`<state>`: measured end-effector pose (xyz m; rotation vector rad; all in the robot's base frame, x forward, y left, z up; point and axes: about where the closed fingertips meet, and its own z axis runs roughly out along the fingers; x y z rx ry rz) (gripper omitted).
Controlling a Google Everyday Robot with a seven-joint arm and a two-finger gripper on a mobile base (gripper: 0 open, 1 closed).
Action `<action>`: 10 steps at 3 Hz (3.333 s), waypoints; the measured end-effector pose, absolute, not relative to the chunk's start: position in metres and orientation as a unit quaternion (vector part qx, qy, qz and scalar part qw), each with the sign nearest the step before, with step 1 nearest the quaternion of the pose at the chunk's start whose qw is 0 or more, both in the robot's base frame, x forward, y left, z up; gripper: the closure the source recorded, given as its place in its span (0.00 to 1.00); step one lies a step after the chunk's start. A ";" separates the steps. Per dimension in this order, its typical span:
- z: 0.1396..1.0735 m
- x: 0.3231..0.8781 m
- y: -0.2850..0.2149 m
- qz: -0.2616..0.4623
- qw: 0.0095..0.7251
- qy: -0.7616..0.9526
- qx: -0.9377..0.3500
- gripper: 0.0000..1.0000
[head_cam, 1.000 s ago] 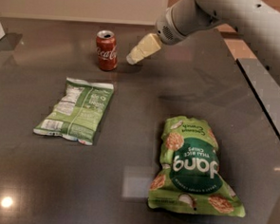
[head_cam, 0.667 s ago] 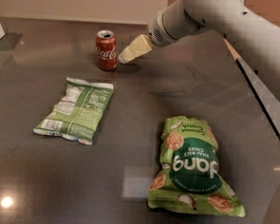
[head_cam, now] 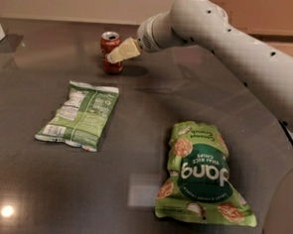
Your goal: Move coke can near green rice chip bag
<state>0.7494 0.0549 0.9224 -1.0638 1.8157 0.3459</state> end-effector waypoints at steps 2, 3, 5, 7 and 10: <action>0.915 0.771 0.089 0.177 0.500 0.733 -0.427 0.00; 0.915 0.776 0.099 0.188 0.502 0.729 -0.426 0.00; 0.915 0.777 0.105 0.206 0.498 0.723 -0.431 0.36; 0.925 0.758 0.095 0.203 0.494 0.719 -0.444 0.83; 0.962 0.667 0.002 0.188 0.471 0.754 -0.417 1.00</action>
Offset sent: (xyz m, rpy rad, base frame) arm 0.0312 0.0481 -0.0054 0.1188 -0.0049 0.0433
